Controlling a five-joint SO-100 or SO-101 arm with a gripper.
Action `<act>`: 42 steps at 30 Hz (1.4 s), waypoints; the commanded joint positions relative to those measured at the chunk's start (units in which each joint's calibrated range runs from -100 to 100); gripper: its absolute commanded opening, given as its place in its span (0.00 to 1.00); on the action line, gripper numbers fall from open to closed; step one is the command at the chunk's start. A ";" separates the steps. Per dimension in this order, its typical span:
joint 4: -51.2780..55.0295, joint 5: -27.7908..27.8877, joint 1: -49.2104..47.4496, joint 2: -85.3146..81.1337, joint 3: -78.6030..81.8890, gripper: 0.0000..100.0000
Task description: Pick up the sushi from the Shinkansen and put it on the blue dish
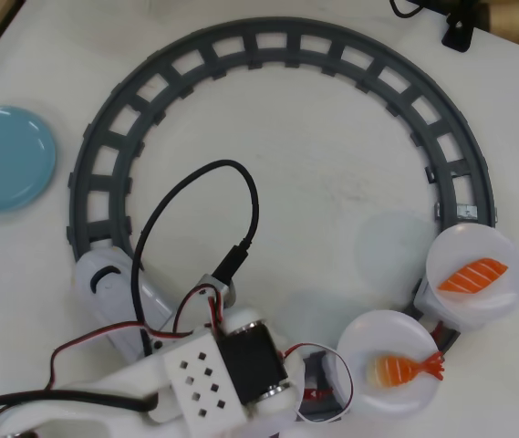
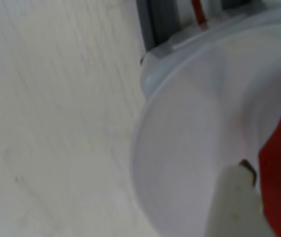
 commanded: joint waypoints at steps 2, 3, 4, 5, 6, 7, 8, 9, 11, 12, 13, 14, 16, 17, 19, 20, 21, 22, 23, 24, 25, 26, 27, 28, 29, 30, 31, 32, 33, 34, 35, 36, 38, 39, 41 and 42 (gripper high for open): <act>-0.20 -0.34 0.07 2.00 -0.13 0.19; -0.20 -0.34 0.07 2.83 -0.04 0.19; -0.20 -0.40 0.16 3.49 -0.22 0.19; -0.20 -0.50 0.25 3.82 -0.49 0.19; -0.37 -0.97 -0.01 3.82 -0.49 0.17; -0.79 -1.39 -0.10 3.91 -0.49 0.13; -0.96 -1.81 -0.37 3.82 -0.76 0.06; -0.28 -2.33 -0.98 3.66 -1.94 0.01; 0.82 -3.11 -1.51 2.58 -5.54 0.04; 1.84 -3.27 -2.21 1.67 -8.34 0.03; 1.92 -3.27 -3.36 0.92 -9.69 0.03; 1.92 -3.27 -4.33 0.09 -10.86 0.03; 1.92 -3.27 -6.70 -1.57 -11.13 0.03; 1.92 -3.38 -8.29 -2.48 -11.22 0.03; 1.92 -4.21 -10.84 -4.39 -11.22 0.03; 1.92 -4.47 -12.07 -5.14 -10.86 0.03; 1.92 -4.53 -13.75 -5.80 -10.86 0.03; 1.92 -4.53 -15.07 -6.30 -10.95 0.03; 1.92 -4.58 -16.39 -6.55 -10.95 0.03; 1.92 -4.63 -17.88 -6.71 -11.04 0.03; 1.92 -5.05 -19.20 -6.71 -11.13 0.03; 1.92 -5.36 -20.35 -6.46 -11.31 0.03; 1.92 -5.47 -21.41 -6.21 -11.31 0.03; 1.92 -5.52 -22.64 -6.13 -11.31 0.03; 1.92 -5.52 -23.87 -6.13 -11.31 0.03; 1.92 -5.57 -25.01 -6.13 -11.49 0.03; 1.92 -5.63 -26.25 -5.97 -11.67 0.03; 1.92 -5.94 -27.66 -5.80 -11.76 0.03; 1.92 -6.57 -29.15 -5.55 -11.94 0.03; 1.92 -6.99 -31.00 -5.30 -12.22 0.03; 1.92 -7.25 -32.94 -5.05 -12.67 0.03; 1.92 -7.61 -34.79 -4.80 -13.30 0.03; 1.84 -8.50 -38.66 -3.97 -15.01 0.03; 1.84 -8.92 -40.51 -3.31 -16.09 0.03; 1.84 -9.76 -43.94 -1.73 -17.99 0.03; 1.84 -10.07 -45.08 -0.99 -18.89 0.03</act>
